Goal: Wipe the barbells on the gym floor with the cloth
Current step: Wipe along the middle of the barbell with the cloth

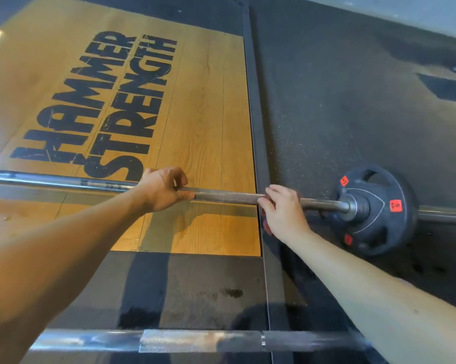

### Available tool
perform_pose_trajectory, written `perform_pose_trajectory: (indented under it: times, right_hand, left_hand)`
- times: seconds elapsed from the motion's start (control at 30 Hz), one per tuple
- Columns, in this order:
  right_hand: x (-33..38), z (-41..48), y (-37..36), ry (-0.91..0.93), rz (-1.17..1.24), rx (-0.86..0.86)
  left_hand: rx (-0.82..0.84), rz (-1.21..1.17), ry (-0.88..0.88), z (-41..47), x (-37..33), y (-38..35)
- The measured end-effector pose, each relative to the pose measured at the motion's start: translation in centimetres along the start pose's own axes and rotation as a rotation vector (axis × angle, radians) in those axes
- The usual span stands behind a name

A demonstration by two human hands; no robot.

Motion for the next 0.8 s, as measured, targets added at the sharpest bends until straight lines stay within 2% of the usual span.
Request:
perform_pose_trajectory:
  times: [0.1,0.2,0.4,0.47,0.53,0.67,0.8]
  right_hand:
    - [2.8,-1.6,-2.4,0.095,0.001,-0.102]
    - [5.9,-1.0,-4.2,0.129,0.030,-0.134]
    - [14.6,-1.7,-10.1,0.326,0.090,0.049]
    - [13.4,-1.8,-9.2,0.365,0.122,0.051]
    - [9.3,-1.8,-6.5,0.379,0.141,0.020]
    - [0.1,-0.4,-0.6,0.218,0.127,-0.088]
    - [-0.6,-0.7,0.1,0.030,0.218,-0.249]
  left_hand:
    - [-0.068,-0.009,-0.084,-0.7,-0.4,0.5]
    - [-0.083,0.002,-0.130,-0.9,-0.7,0.5]
    - [-0.130,-0.028,-0.202,-0.7,-0.8,0.4]
    - [-0.124,-0.006,-0.210,-0.8,-0.7,0.4]
    - [-0.127,0.001,-0.198,-0.8,-0.5,0.5]
    - [-0.104,-0.016,-0.168,-0.8,-0.6,0.5]
    - [-0.125,-0.001,-0.163,-0.9,-0.8,0.7]
Point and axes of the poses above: each hand's wrist, its own z-axis towards the middle knuckle, its own y-axis out of the back of the hand, x = y × z, the point moved 10 cm from there along z, towards the middle knuckle, and after that the axes turned 11 degrees about -x, right-handed, at the moved point
